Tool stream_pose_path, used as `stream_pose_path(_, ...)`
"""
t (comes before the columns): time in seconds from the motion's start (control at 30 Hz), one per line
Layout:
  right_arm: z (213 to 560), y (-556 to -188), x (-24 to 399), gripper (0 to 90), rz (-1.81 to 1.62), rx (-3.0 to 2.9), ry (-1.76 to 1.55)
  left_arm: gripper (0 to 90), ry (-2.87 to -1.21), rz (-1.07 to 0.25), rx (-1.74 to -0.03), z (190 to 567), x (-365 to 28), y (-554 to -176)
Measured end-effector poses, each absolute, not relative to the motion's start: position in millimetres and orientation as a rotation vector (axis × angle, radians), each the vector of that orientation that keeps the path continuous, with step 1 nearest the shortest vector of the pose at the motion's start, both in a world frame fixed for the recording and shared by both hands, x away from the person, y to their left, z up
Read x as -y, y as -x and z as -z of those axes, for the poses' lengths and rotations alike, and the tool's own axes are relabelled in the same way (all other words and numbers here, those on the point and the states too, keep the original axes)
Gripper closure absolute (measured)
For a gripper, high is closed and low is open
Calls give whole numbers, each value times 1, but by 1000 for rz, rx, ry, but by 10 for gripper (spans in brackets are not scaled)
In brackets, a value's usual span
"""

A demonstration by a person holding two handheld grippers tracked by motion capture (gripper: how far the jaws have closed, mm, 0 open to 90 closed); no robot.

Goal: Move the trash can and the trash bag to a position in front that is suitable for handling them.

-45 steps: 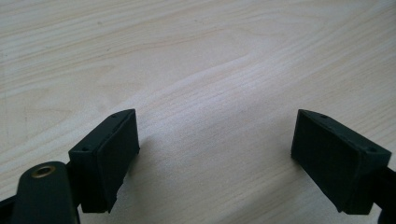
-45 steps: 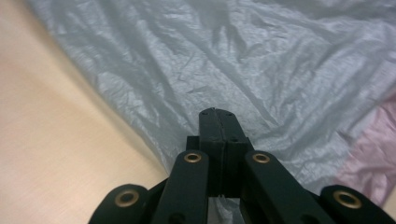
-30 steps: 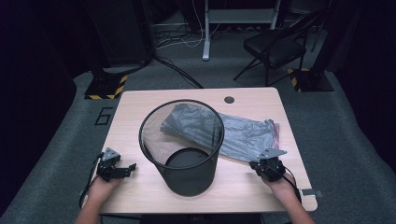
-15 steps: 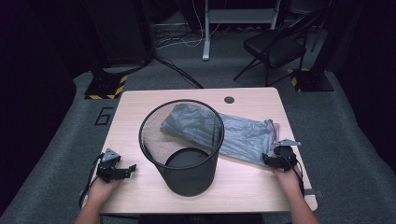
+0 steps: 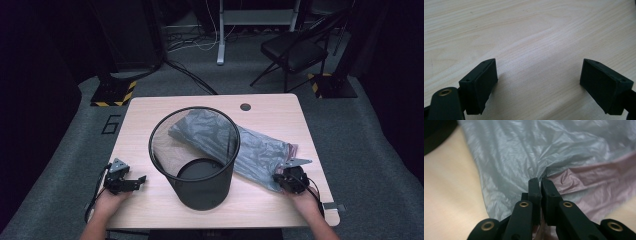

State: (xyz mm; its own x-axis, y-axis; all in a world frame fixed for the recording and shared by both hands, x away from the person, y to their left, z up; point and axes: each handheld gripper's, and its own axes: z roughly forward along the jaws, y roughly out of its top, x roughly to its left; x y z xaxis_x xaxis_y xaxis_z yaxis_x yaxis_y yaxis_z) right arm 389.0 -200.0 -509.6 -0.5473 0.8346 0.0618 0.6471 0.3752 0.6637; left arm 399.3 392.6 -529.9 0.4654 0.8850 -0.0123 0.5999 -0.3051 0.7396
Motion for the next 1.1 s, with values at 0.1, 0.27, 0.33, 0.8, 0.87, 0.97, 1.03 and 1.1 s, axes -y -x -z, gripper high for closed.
stream_pose_path(0.1,507,-373,185,857,-961,-2433,-1230,141,-2030,-526,-1228,530,-393,-401)
stream_pose_path(0.27,502,-352,160,856,-1003,-2513,-1096,141,-2025,-527,-1230,530,-392,-402)
stream_pose_path(0.33,501,-345,152,847,-1016,-2549,-1035,141,-2026,-528,-1230,530,-393,-402)
stream_pose_path(0.8,454,-372,186,357,-1106,-2180,-1160,142,-2028,-526,-1229,530,-393,-398)
stream_pose_path(0.87,455,-388,199,323,-1085,-2139,-1216,141,-2030,-527,-1221,530,-394,-397)
stream_pose_path(0.97,461,-411,213,307,-1048,-2107,-1280,142,-2031,-526,-1222,530,-394,-395)
stream_pose_path(1.03,469,-426,222,299,-1022,-2109,-1324,142,-2031,-523,-1218,530,-395,-394)
stream_pose_path(1.1,477,-435,225,298,-995,-2127,-1363,142,-2041,-523,-1214,530,-396,-392)
